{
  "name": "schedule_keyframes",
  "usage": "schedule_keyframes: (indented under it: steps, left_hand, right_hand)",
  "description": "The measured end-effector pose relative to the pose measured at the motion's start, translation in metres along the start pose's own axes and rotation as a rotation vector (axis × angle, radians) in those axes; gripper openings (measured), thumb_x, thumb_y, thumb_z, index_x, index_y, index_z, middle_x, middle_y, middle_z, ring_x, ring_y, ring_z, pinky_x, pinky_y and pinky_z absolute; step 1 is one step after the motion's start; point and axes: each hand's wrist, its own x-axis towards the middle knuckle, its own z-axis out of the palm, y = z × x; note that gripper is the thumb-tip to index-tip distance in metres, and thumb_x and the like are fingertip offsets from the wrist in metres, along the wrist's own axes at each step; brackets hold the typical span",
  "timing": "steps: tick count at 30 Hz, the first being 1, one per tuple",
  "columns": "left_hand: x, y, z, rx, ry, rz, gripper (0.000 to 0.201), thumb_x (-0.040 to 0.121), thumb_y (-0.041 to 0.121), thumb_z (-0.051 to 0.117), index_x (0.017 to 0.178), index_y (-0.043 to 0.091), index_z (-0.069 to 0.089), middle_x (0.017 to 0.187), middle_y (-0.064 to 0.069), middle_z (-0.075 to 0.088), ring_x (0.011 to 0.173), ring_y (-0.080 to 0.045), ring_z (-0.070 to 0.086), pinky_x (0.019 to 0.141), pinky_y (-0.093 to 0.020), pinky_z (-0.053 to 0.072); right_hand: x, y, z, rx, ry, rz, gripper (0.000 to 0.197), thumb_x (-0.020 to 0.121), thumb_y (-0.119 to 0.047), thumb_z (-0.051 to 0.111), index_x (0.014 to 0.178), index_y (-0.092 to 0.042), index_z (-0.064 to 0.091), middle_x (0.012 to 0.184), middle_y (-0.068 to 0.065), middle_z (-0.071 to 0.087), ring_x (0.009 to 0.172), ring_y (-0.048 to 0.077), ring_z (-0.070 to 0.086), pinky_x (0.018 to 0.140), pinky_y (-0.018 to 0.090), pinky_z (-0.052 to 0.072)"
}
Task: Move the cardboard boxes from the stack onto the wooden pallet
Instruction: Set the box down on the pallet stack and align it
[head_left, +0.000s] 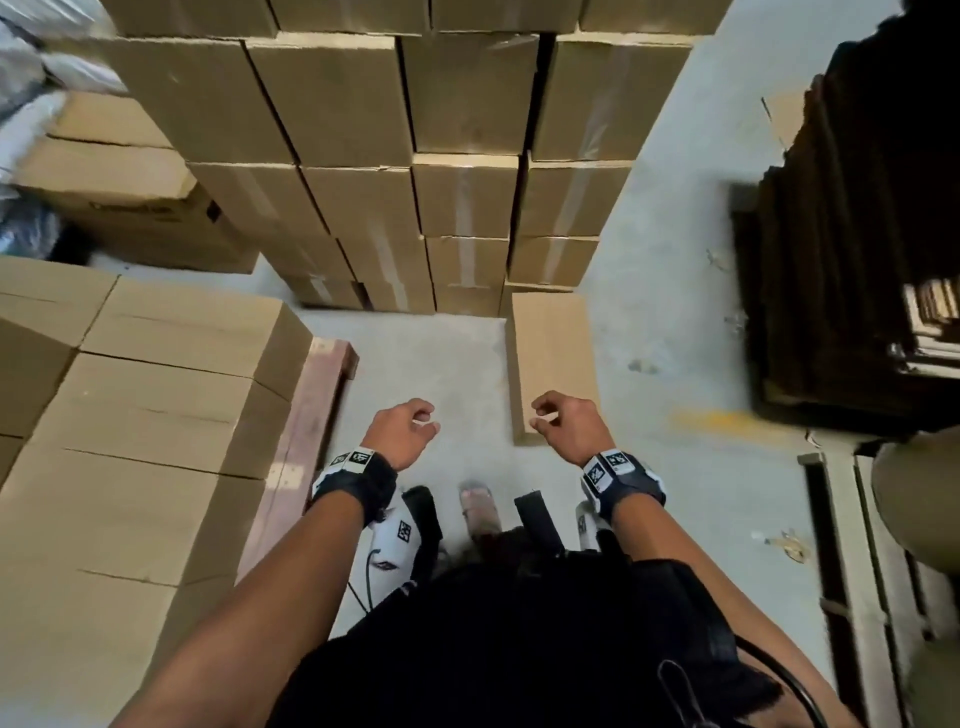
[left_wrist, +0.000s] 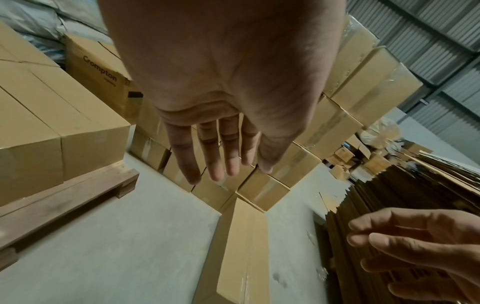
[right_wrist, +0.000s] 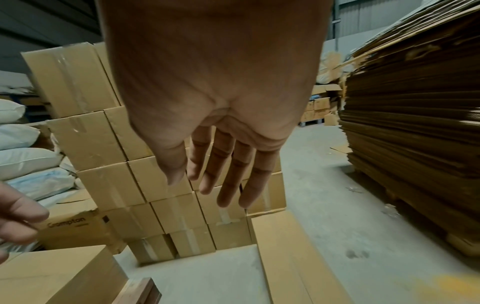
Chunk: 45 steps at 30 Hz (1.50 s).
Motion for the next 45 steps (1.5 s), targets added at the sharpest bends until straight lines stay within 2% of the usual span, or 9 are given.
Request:
schedule_keyframes:
  steps: [4,9,14,18,23,29,33,37,45]
  left_hand:
    - [-0.034,-0.017,0.028,0.021,-0.036,0.021,0.031,0.097,0.029,0.071,0.126,0.020,0.069,0.115,0.003,0.072,0.100,-0.018,0.070,0.099,-0.033,0.053]
    - [-0.069,-0.016,0.069,0.090,-0.132,0.047,0.032,0.097,0.030,0.071,0.127,0.020,0.069,0.117,0.003,0.070,0.096,-0.018,0.069,0.094,-0.029,0.053]
    - [-0.074,0.020,0.091,0.142,-0.152,0.103,0.033,0.097,0.032,0.070,0.128,0.021,0.068,0.118,0.005,0.070,0.097,-0.016,0.069,0.094,-0.031,0.054]
    - [-0.069,0.059,0.106,0.155,-0.126,0.121,0.032,0.098,0.031,0.069,0.128,0.020,0.067,0.117,0.004,0.069,0.095,-0.015,0.068,0.084,-0.025,0.050]
    - [-0.065,0.098,0.143,0.223,-0.125,0.116,0.034,0.099,0.031,0.068,0.131,0.020,0.066,0.119,0.004,0.069,0.100,-0.016,0.068,0.094,-0.028,0.051]
    - [-0.047,0.132,0.177,0.256,-0.151,0.127,0.036,0.100,0.032,0.067,0.134,0.020,0.063,0.123,0.002,0.069,0.101,-0.017,0.068,0.098,-0.031,0.052]
    - [-0.017,0.150,0.183,0.281,-0.162,0.121,0.038,0.100,0.032,0.066,0.136,0.020,0.062,0.124,0.001,0.070,0.103,-0.020,0.068,0.099,-0.036,0.053]
    - [0.034,0.163,0.183,0.316,-0.186,0.133,0.040,0.101,0.030,0.066,0.138,0.017,0.061,0.125,-0.002,0.070,0.107,-0.022,0.067,0.100,-0.037,0.052]
    - [0.179,0.159,0.201,0.334,-0.224,0.103,0.045,0.100,0.034,0.064,0.142,0.021,0.056,0.135,-0.001,0.065,0.116,-0.026,0.065,0.103,-0.046,0.052]
  right_hand:
    - [-0.056,0.025,0.015,0.010,0.028,0.054,0.016,0.095,-0.024,0.071,0.111,-0.025,0.073,0.105,-0.003,0.077,0.089,0.020,0.073,0.086,0.042,0.060]
    - [-0.108,0.065,0.016,0.008,0.056,0.134,0.028,0.096,-0.036,0.073,0.120,-0.022,0.072,0.115,-0.004,0.076,0.090,0.017,0.074,0.093,0.043,0.059]
    - [-0.134,0.099,0.006,0.041,0.071,0.166,0.025,0.096,-0.035,0.072,0.119,-0.025,0.071,0.117,-0.007,0.074,0.092,0.016,0.072,0.094,0.043,0.058]
    - [-0.138,0.125,-0.014,0.078,0.087,0.161,0.028,0.096,-0.037,0.071,0.121,-0.025,0.072,0.119,-0.008,0.074,0.092,0.014,0.072,0.096,0.042,0.057]
    - [-0.135,0.168,-0.047,0.083,0.047,0.145,0.026,0.096,-0.036,0.072,0.121,-0.028,0.071,0.119,-0.011,0.073,0.092,0.014,0.071,0.095,0.042,0.058]
    - [-0.111,0.208,-0.083,0.047,0.011,0.119,0.026,0.096,-0.033,0.071,0.121,-0.027,0.071,0.120,-0.009,0.073,0.092,0.015,0.072,0.095,0.041,0.057]
    - [-0.070,0.216,-0.102,-0.027,-0.044,0.079,0.028,0.096,-0.037,0.071,0.122,-0.028,0.070,0.121,-0.006,0.073,0.097,0.016,0.072,0.091,0.042,0.059]
    - [-0.018,0.220,-0.116,-0.089,-0.100,0.055,0.028,0.096,-0.038,0.070,0.123,-0.030,0.067,0.123,-0.002,0.071,0.102,0.021,0.070,0.089,0.045,0.059]
    - [0.112,0.249,-0.123,-0.225,-0.165,0.048,0.036,0.096,-0.033,0.072,0.131,-0.028,0.063,0.126,0.000,0.066,0.108,0.025,0.068,0.087,0.046,0.058]
